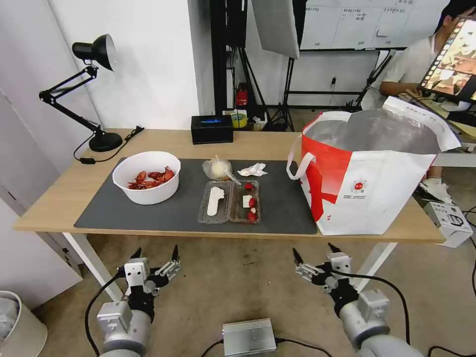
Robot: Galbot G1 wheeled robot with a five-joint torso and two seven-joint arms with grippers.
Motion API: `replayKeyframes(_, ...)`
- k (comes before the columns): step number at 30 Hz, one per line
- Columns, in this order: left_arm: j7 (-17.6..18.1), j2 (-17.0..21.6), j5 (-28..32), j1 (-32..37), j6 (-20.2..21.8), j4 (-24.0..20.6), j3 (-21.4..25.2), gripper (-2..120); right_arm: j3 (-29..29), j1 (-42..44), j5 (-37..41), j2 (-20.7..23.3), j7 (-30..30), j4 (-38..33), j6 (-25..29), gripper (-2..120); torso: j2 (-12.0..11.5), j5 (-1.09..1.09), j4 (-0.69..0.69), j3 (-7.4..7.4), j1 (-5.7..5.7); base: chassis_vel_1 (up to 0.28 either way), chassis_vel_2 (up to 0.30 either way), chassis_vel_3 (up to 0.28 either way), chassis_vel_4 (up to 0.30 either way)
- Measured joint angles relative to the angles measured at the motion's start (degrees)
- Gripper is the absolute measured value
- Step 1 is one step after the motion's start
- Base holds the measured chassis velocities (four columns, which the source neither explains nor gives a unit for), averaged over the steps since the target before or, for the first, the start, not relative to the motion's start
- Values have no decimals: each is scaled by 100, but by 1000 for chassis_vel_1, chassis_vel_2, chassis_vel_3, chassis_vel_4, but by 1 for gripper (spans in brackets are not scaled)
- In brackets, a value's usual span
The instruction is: Pick up the trash from the table and place it into the takeout bag.
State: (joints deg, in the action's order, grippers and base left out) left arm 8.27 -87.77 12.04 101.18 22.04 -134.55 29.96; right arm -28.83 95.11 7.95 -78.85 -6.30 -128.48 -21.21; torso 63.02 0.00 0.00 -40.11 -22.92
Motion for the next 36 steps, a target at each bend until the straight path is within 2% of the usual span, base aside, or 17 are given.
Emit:
replayKeyframes(2,0,0,0,0,0,0,0,100,0,0,0,0,0,0,0,100,0,0,0,0,0,0,0,0,0)
replayKeyframes(3,185,-38,264,-42,485,-67,-34,100,40,-20,0,-9,-1,6,-7,100,0,0,0,0,1,0,0,0,0)
replayKeyframes(6,185,-38,264,-42,485,-67,-34,100,40,-20,0,-9,-1,6,-7,100,0,0,0,0,1,0,0,0,0)
replayKeyframes(7,397,-106,719,-101,1029,-306,-1,100,70,16,-9,-21,-1,-131,13,100,0,2,-1,0,0,0,0,0,0)
replayKeyframes(8,412,-110,781,-100,1051,-351,13,100,71,31,-11,-21,1,-181,28,100,0,2,0,0,0,0,0,0,0)
replayKeyframes(10,412,-110,781,-100,1051,-351,13,100,71,31,-11,-21,1,-181,28,100,0,2,0,0,0,0,0,0,0)
replayKeyframes(13,465,-106,1215,-94,1026,-497,29,100,51,52,-16,-16,1,-310,121,100,0,1,0,0,0,0,0,0,0)
replayKeyframes(15,640,-71,2179,-134,1032,-656,80,100,10,74,-20,-12,-64,-434,252,100,0,1,0,0,0,0,0,0,0)
replayKeyframes(16,640,-71,2179,-134,1032,-656,80,100,10,74,-20,-12,-64,-434,252,100,0,1,0,0,0,0,0,0,0)
replayKeyframes(18,871,-41,3119,-225,1039,-737,103,100,-28,90,-17,-8,-153,-516,360,100,0,0,0,1,1,0,0,0,0)
replayKeyframes(19,871,-41,3119,-225,1039,-737,103,100,-28,90,-17,-8,-153,-516,360,100,0,0,0,1,1,0,0,0,0)
replayKeyframes(22,1304,-30,4512,-510,1006,-643,67,100,-56,80,0,-4,-247,-460,563,100,0,1,-1,0,1,0,0,0,0)
replayKeyframes(23,1304,-30,4512,-510,1006,-643,67,100,-56,80,0,-4,-247,-460,563,100,0,1,-1,0,1,0,0,0,0)
replayKeyframes(25,1481,-39,5194,-638,936,-525,58,100,-37,83,5,-5,-261,-436,594,100,0,0,-1,1,1,0,0,0,0)
replayKeyframes(26,1481,-39,5194,-638,936,-525,58,100,-37,83,5,-5,-261,-436,594,100,0,0,-1,1,1,0,0,0,0)
replayKeyframes(29,1636,-70,5865,-825,726,-334,44,100,29,70,0,4,-297,-417,597,100,0,0,-1,1,1,0,0,0,0)
replayKeyframes(36,1691,-205,6071,-948,546,-283,39,100,238,-132,-102,128,-405,-292,576,100,1,0,0,0,1,0,0,0,0)
